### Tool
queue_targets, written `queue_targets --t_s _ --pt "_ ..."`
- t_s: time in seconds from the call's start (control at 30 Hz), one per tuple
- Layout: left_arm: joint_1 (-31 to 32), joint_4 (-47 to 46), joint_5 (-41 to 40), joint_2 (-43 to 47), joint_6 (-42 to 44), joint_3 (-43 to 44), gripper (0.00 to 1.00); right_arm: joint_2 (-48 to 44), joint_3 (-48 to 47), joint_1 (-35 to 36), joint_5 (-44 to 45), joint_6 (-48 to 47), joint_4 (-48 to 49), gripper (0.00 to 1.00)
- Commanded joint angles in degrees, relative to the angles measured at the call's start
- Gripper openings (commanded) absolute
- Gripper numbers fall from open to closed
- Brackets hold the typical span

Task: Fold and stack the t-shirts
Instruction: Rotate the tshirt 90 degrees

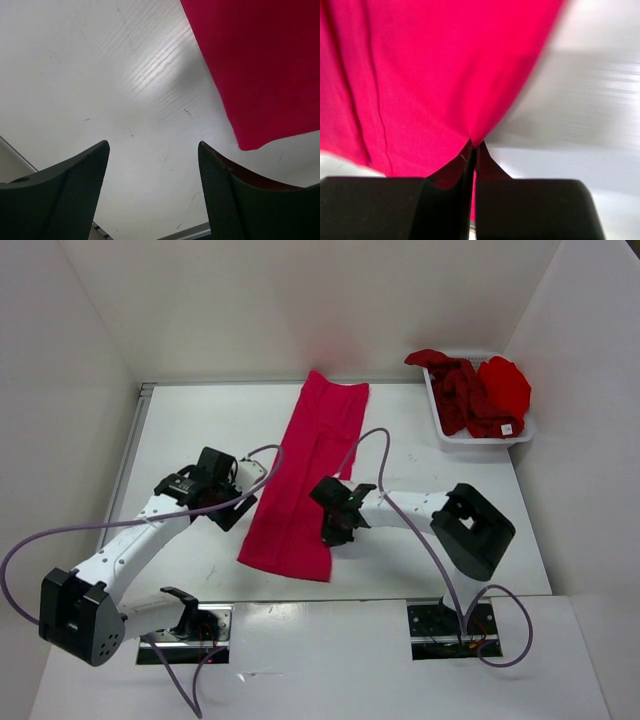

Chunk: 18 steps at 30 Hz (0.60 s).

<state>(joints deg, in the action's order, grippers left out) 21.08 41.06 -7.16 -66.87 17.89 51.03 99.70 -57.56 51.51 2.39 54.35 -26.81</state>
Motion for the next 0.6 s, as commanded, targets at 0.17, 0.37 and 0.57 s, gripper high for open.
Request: queue_targets --t_s 0.17,0.37,0.57 --pt "5.1 1.5 6.2 -2.6 -0.3 9.3 0.79 -6.3 5.5 -5.7 9.1 -3.5 -10.3 0.00" --pt "11.9 2.6 9.9 -5.9 -2.0 11.6 0.79 -10.7 9.2 -6.2 7.5 -4.1 -11.3 0.27" --pt "12.5 3.7 23.5 -8.3 -3.7 12.8 0.83 -21.3 9.8 -6.2 7.0 -2.1 -12.6 0.87"
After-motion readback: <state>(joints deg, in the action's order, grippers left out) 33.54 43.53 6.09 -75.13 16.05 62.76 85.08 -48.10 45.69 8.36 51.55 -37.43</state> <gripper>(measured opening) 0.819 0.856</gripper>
